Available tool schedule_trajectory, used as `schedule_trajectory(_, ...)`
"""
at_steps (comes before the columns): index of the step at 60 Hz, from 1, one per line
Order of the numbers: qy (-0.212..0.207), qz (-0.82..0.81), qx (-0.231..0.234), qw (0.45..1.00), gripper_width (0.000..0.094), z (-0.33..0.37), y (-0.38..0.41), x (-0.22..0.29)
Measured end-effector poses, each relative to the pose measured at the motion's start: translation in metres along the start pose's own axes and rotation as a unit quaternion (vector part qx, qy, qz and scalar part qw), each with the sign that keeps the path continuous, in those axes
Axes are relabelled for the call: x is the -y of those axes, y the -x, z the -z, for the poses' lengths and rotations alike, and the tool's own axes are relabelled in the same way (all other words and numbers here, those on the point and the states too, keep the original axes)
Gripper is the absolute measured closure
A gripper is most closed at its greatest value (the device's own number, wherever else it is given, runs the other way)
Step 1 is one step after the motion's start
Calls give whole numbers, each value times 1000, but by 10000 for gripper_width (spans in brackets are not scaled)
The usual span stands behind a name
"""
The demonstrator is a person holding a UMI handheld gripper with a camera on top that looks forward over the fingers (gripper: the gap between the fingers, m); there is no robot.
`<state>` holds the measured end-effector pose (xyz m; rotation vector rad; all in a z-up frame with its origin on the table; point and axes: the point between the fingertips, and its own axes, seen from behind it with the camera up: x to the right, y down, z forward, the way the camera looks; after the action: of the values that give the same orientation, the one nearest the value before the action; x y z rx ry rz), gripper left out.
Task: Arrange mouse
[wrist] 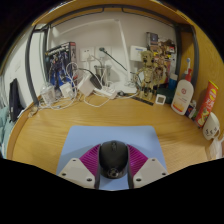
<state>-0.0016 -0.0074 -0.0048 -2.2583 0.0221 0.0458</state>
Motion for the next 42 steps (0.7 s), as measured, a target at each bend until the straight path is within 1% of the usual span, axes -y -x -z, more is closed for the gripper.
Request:
schedule_trajectory(8, 3, -2, 9, 1000, 466, -1, 2, -2)
schedule_trajectory(9, 6, 0, 12, 1000, 392, -1, 3, -2)
schedule_trajectory(16, 25, 6, 11, 1000, 56, 7, 3, -1)
schedule_trajectory(19, 18, 7, 6, 1000, 85, 17, 3, 11)
schedule_trajectory(24, 2, 9, 6, 1000, 81, 42, 6, 39)
schedule_trajectory(31, -25, 5, 17, 1000, 81, 88, 16, 86)
schedule_trajectory(38, -58, 2, 16, 998, 82, 137, 23, 130)
schedule_trajectory(42, -73, 1, 11, 997, 80, 163, 26, 147)
